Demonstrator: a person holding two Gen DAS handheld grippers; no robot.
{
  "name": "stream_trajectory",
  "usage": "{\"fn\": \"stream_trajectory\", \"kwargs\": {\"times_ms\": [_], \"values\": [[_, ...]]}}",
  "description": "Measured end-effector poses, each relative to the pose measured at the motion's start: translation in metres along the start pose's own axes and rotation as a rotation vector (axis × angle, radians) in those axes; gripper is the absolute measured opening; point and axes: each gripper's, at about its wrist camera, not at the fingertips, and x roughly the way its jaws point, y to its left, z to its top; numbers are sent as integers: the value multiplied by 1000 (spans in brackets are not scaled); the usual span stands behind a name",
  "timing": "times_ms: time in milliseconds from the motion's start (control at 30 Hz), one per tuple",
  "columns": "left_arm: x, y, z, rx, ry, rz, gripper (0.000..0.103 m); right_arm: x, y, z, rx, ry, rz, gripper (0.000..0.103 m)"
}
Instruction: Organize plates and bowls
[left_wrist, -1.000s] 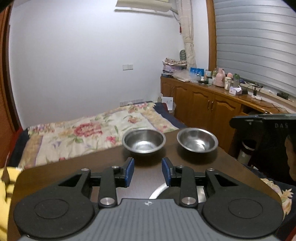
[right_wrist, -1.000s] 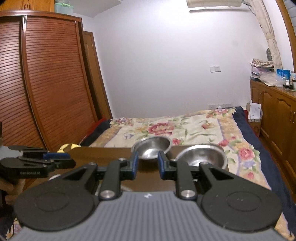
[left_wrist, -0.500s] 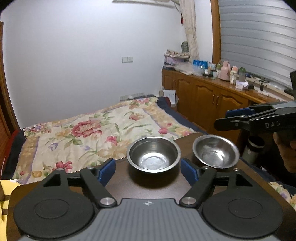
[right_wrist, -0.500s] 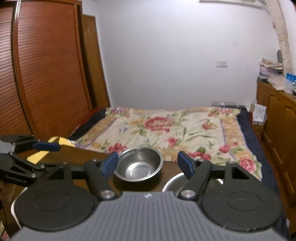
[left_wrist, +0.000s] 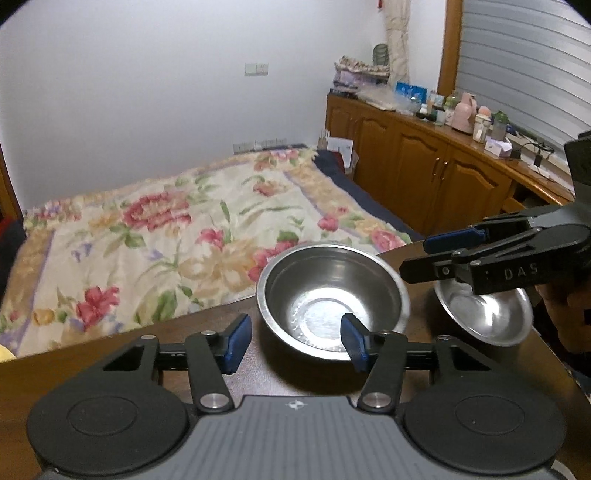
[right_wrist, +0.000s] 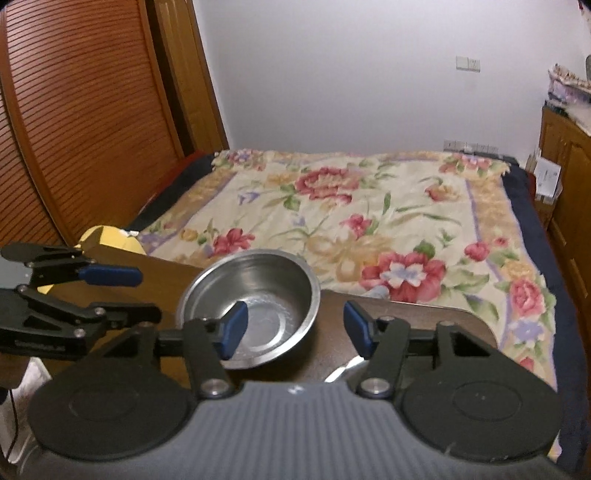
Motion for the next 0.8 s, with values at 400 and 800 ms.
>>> {"fn": "stream_trajectory", "kwargs": {"times_ms": [400, 800], "values": [[33, 20, 4, -98, 62, -30, 42, 31, -5, 4, 14, 81, 18, 48], [41, 21, -2, -123, 82, -55, 28, 44, 0, 2, 24, 141, 67, 35]]}}
